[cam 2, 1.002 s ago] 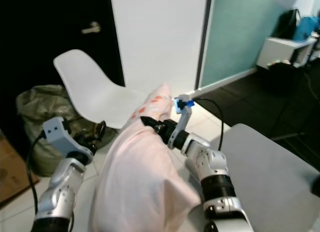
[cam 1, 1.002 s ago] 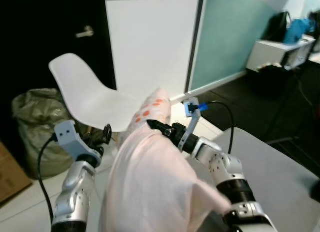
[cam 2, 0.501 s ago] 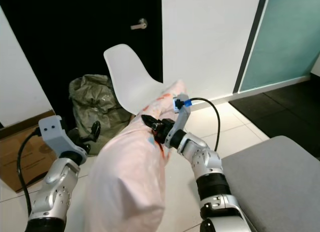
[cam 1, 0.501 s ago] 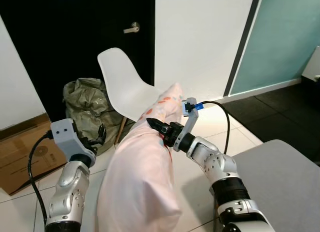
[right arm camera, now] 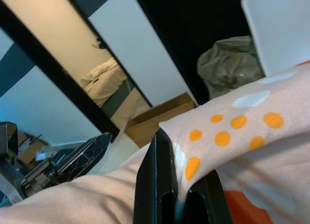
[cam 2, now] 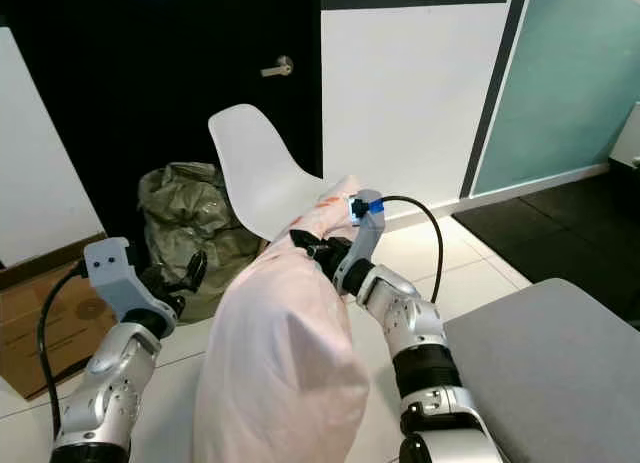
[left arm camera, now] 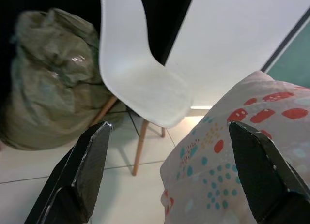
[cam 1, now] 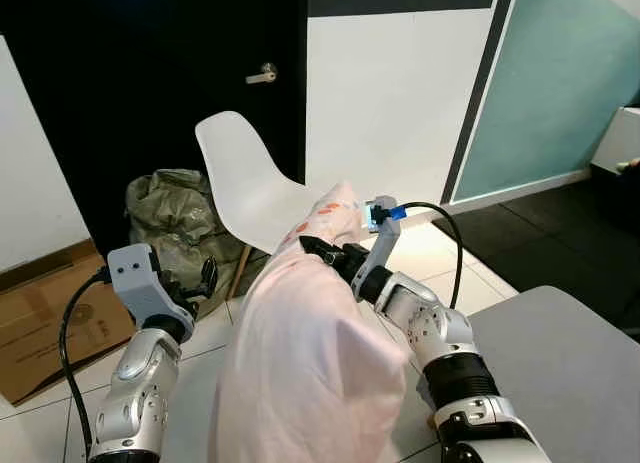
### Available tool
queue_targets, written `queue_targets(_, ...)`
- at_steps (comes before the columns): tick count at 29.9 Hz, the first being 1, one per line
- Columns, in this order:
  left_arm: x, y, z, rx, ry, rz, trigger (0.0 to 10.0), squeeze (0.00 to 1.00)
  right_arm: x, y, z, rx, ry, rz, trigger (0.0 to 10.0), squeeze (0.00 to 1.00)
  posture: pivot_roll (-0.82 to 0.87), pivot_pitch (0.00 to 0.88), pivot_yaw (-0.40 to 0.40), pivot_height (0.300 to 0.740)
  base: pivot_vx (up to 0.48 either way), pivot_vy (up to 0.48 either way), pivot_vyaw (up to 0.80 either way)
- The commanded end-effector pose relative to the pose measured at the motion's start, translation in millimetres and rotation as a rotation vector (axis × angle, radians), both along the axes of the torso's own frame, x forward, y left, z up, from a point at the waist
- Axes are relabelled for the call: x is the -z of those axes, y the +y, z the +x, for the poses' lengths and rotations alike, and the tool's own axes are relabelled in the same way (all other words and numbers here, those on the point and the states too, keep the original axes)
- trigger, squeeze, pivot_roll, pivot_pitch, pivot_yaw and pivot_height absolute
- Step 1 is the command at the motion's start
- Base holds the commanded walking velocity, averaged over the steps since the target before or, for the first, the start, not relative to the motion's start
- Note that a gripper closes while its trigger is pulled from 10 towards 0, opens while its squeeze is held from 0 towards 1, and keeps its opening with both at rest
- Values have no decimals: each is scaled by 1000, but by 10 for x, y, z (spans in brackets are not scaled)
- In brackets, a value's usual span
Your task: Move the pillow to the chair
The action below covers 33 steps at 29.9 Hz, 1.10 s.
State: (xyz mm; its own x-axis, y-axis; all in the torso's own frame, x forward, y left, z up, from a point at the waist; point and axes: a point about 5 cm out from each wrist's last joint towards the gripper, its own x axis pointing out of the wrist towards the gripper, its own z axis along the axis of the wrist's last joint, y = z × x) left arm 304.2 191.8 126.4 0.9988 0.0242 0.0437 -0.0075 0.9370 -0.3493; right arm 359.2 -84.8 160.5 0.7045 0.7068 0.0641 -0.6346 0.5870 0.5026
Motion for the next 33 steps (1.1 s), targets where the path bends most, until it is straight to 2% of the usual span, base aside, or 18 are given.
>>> queue_targets(1, -25, 32, -20, 5, -3, 1, 10000, 0, -237, -10, 67, 24, -100, 42, 10000, 0, -166, 0, -38, 740, 311, 0, 0)
queue_targets(16, -55, 86, -15, -7, 3, 1, 10000, 0, -333, 50, 89, -2, -135, 31, 10000, 0, -167, 0, -45, 740, 423, 0, 0)
queue_targets(28, -47, 74, -62, -4, 11, -7, 10000, 0, -336, 43, 73, -9, -133, 59, 10000, 0, -173, 0, -46, 740, 480, 0, 0)
queue_targets(33, -43, 49, -59, 3, 10, -10, 10000, 0, -314, 28, 82, 2, -133, 38, 10000, 0, -172, 0, -49, 740, 480, 0, 0)
